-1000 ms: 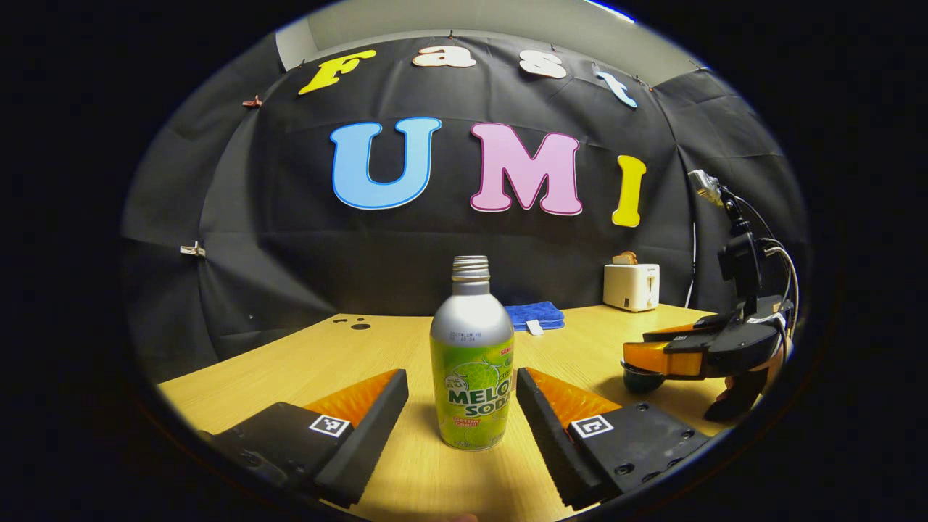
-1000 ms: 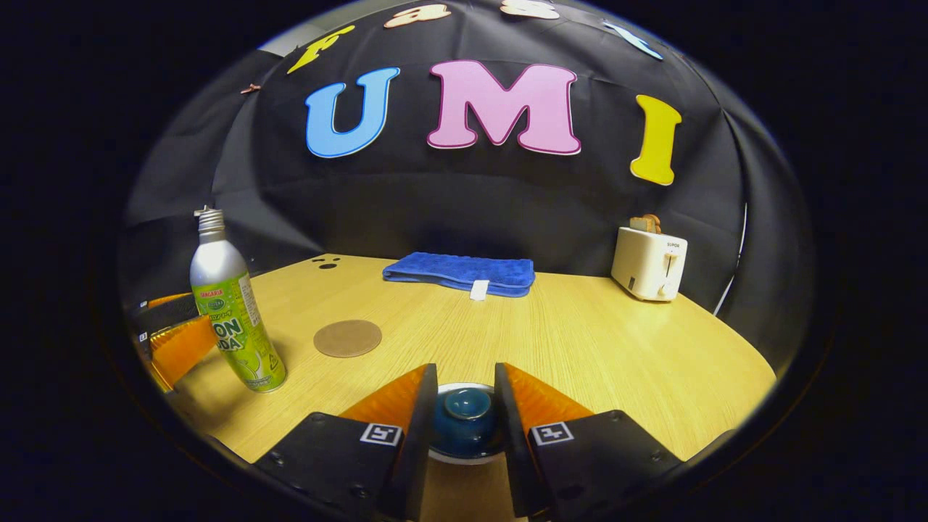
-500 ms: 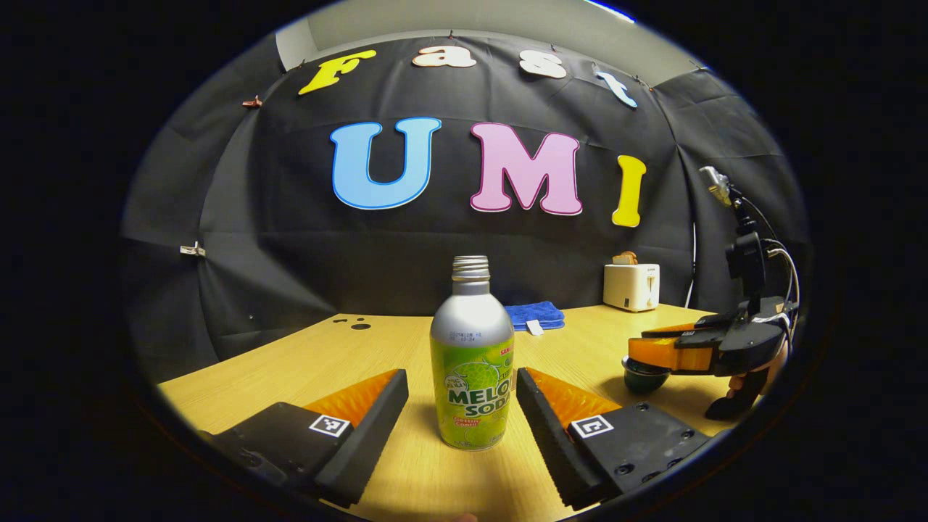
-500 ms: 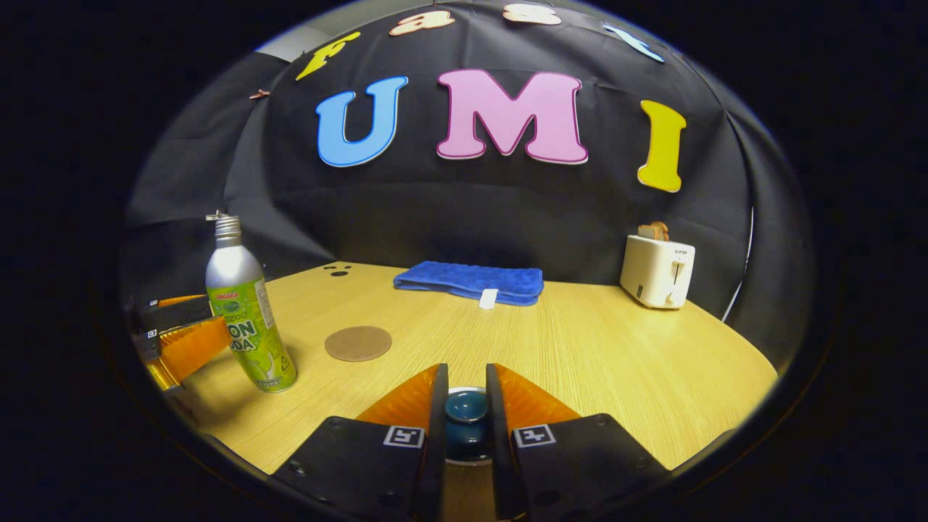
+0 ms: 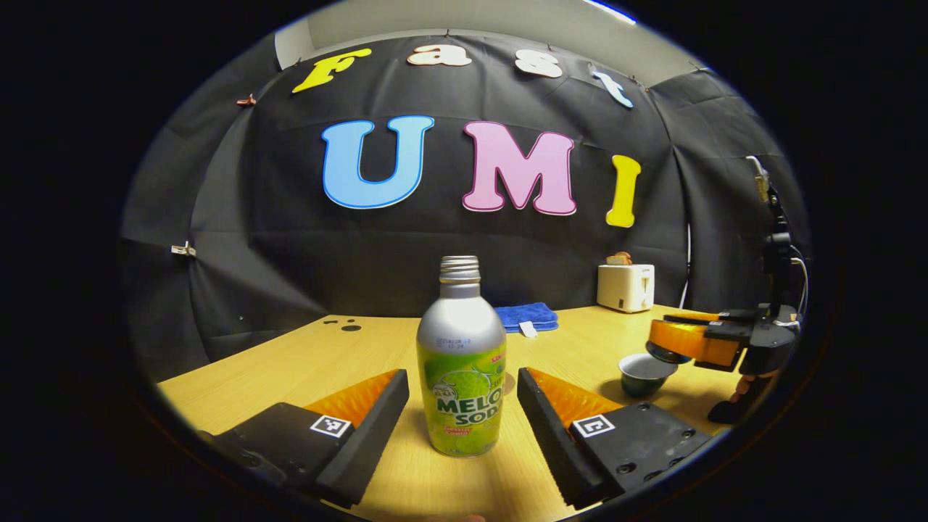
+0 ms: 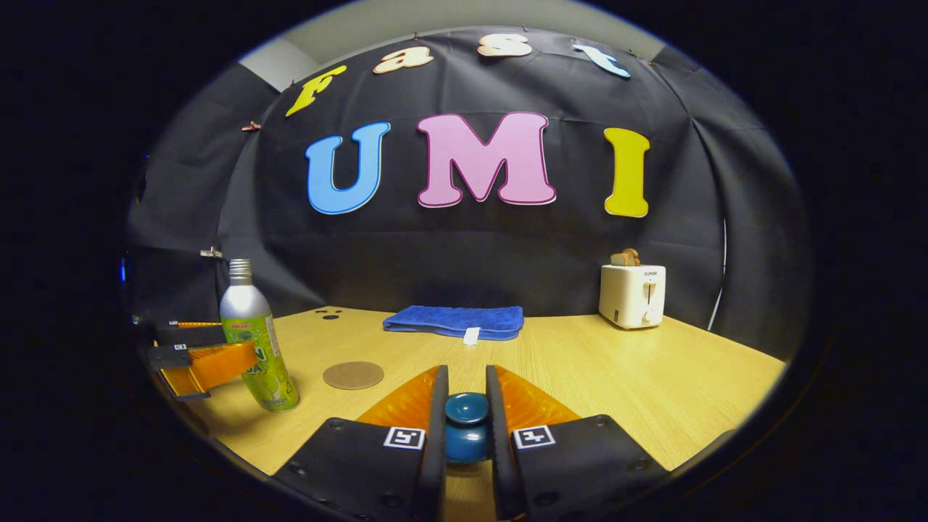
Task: Open the teacup lid with one hand, grasp the water bottle and pour water into the teacup with the other hand; after pouring, place the water bottle on the coaster and then close the teacup lid.
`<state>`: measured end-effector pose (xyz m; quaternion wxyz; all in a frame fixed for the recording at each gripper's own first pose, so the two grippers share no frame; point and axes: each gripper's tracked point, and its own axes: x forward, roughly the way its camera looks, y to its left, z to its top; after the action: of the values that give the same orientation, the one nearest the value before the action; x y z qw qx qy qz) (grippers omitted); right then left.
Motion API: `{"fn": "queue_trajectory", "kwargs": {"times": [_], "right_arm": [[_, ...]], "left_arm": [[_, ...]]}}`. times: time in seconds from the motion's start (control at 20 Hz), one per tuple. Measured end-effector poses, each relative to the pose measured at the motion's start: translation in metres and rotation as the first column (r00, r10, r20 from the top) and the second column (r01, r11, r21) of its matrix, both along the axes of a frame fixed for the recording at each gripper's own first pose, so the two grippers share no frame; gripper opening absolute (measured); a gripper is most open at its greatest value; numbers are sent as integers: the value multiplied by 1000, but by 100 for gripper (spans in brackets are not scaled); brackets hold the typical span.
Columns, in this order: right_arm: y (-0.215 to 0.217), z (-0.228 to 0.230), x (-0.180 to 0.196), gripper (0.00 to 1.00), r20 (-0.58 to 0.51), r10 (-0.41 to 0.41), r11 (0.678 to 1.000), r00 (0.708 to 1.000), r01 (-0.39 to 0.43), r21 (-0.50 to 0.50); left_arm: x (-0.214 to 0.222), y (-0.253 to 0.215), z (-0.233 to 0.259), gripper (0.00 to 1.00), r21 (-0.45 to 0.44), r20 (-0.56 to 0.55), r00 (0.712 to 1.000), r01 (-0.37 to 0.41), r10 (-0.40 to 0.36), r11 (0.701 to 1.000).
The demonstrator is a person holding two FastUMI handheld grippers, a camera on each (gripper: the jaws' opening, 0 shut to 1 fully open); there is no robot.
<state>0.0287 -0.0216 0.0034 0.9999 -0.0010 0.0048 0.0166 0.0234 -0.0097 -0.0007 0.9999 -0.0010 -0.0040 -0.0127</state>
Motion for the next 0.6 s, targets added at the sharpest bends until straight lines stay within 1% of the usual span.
{"fn": "queue_trajectory", "kwargs": {"times": [0.05,0.1,0.2,0.35,0.45,0.5,0.55,0.6], "right_arm": [[-2,1,-1,30,0,-1,1000,1000,1,0],[-4,1,-2,30,1,-4,1000,1000,4,1],[-9,1,-5,30,2,-12,1000,1000,12,1],[-19,2,-6,30,3,-24,1000,1000,24,0],[-29,2,-8,30,4,-39,999,999,39,0],[-35,3,-9,30,4,-49,999,999,49,0],[-40,2,-9,30,5,-56,998,998,56,0],[-43,3,-9,30,5,-59,998,998,59,-1]], "left_arm": [[5,-1,-1,98,0,0,1000,0,0,1000],[9,-1,1,95,0,0,1000,-1,1,1000],[19,-1,0,95,-1,-2,1000,1,-1,1000],[30,-4,0,95,0,0,1000,23,-23,1000],[38,0,-1,95,0,-1,1000,16,-16,1000],[42,1,0,97,0,-1,1000,15,-15,1000],[47,0,0,92,0,-1,1000,19,-19,1000],[50,0,0,90,0,-2,1000,24,-24,1000]]}}
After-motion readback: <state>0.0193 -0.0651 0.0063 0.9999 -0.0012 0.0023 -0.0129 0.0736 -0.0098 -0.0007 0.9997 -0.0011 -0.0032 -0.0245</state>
